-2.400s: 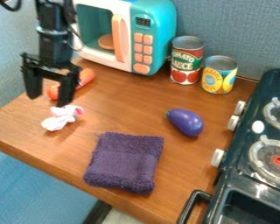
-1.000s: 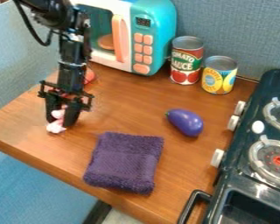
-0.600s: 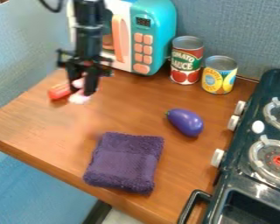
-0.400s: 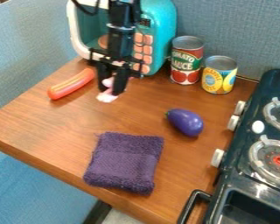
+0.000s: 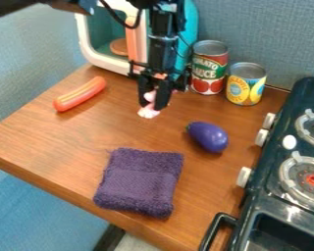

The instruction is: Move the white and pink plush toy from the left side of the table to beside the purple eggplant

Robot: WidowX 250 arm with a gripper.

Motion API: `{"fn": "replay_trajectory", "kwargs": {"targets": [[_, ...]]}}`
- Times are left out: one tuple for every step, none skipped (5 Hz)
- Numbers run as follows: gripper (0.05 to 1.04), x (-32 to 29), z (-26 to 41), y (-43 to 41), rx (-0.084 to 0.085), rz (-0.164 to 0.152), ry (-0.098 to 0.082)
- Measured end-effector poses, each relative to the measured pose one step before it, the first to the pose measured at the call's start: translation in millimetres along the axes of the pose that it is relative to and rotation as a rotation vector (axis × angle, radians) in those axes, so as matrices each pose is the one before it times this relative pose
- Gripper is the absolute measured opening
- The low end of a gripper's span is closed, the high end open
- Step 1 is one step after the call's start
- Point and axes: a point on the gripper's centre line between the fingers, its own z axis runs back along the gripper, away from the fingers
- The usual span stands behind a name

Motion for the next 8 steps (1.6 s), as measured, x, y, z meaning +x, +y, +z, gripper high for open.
{"fn": "replay_trajectory", "kwargs": {"targets": [[0.392,7.79,-14.51,-6.36,-0.0399,-0.0164,0.0144],[0.392,5.15,-12.12,0.15,-0.0017,0.0107,0.02],[0.434,4.49,-4.54,-3.07,-0.0265,0.0029,-0.0007],[0.739,0.79,-0.68,-1.22,-0.0126,0.0047,-0.005],[0.984,-8.8,2.53,-3.41,-0.032,0.0039,0.0033],[1.006,-10.09,31.08,3.3,-0.0264,-0.0015,-0.0702],[1.002,-19.01,26.48,13.4,-0.0007,0.017,-0.0635],[1.001,-20.55,24.63,29.71,0.1112,-0.0028,-0.0305]]}}
